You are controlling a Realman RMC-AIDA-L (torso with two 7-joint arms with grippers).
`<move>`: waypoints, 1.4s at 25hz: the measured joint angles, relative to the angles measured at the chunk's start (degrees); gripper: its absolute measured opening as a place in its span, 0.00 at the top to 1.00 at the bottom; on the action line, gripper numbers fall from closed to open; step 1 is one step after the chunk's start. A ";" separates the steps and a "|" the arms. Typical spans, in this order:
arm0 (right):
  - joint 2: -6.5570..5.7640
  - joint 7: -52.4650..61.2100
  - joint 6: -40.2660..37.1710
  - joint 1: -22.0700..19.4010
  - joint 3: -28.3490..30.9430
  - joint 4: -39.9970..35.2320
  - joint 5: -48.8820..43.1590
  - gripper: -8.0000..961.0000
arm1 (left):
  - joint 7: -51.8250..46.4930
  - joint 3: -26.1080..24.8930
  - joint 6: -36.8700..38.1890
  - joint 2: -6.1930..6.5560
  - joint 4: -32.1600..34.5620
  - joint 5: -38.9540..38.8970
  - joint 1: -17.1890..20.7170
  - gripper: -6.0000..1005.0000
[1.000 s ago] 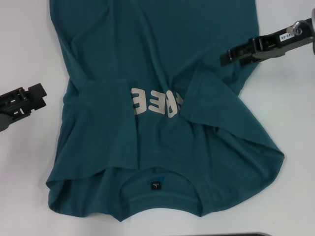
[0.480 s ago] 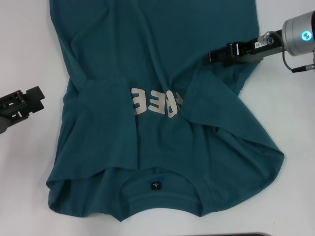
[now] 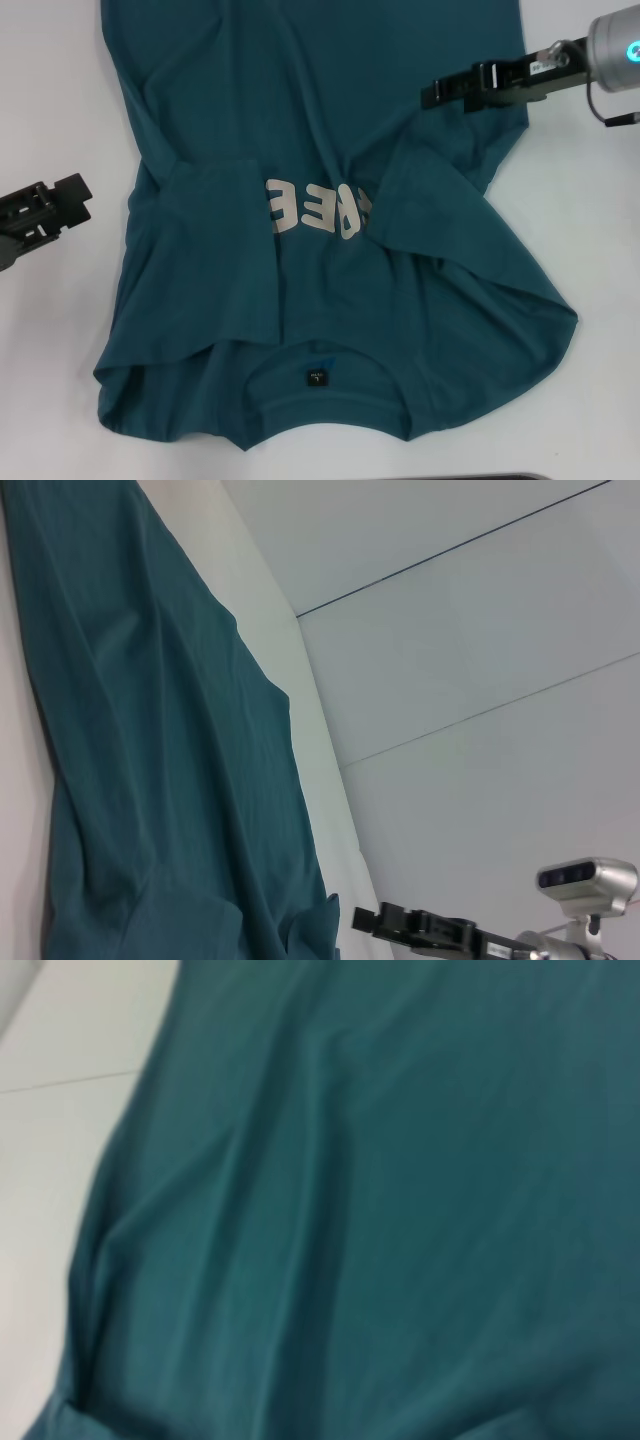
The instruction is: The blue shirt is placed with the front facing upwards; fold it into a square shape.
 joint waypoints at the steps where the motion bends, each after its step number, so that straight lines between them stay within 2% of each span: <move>1: -0.24 -0.14 -1.01 -0.21 0.12 -0.19 0.88 0.16 | -0.03 0.00 0.00 0.00 0.00 0.00 0.00 0.41; 6: -1.14 -0.81 -2.34 -1.49 0.27 0.07 4.92 0.16 | -0.04 0.00 0.00 -0.04 0.00 0.00 0.10 0.41; 17: 1.15 -0.88 7.14 -0.81 -3.19 5.36 4.80 0.16 | -0.07 0.01 0.00 -0.18 0.00 0.01 -0.32 0.41; 20: 1.46 -0.85 8.22 -0.47 -3.63 5.61 4.81 0.16 | -0.08 -0.19 -0.01 -0.18 0.00 0.01 -0.37 0.41; 23: 1.24 -0.55 8.02 -0.25 -3.65 4.99 4.82 0.16 | -0.13 -0.55 0.00 -0.18 0.00 0.01 -0.37 0.41; 27: 0.08 -0.90 2.88 -0.63 -3.04 1.52 5.60 0.16 | -0.16 -0.62 0.00 -0.18 0.00 0.01 -0.36 0.41; 31: -0.43 -4.52 -4.49 -3.77 -1.00 -4.26 10.38 0.16 | -0.07 -0.55 0.28 -0.05 0.00 0.03 -0.30 0.41; 35: -1.04 -11.21 -8.28 -7.63 3.46 -3.65 18.28 0.16 | 2.43 -0.08 0.86 0.03 0.00 0.13 0.08 0.42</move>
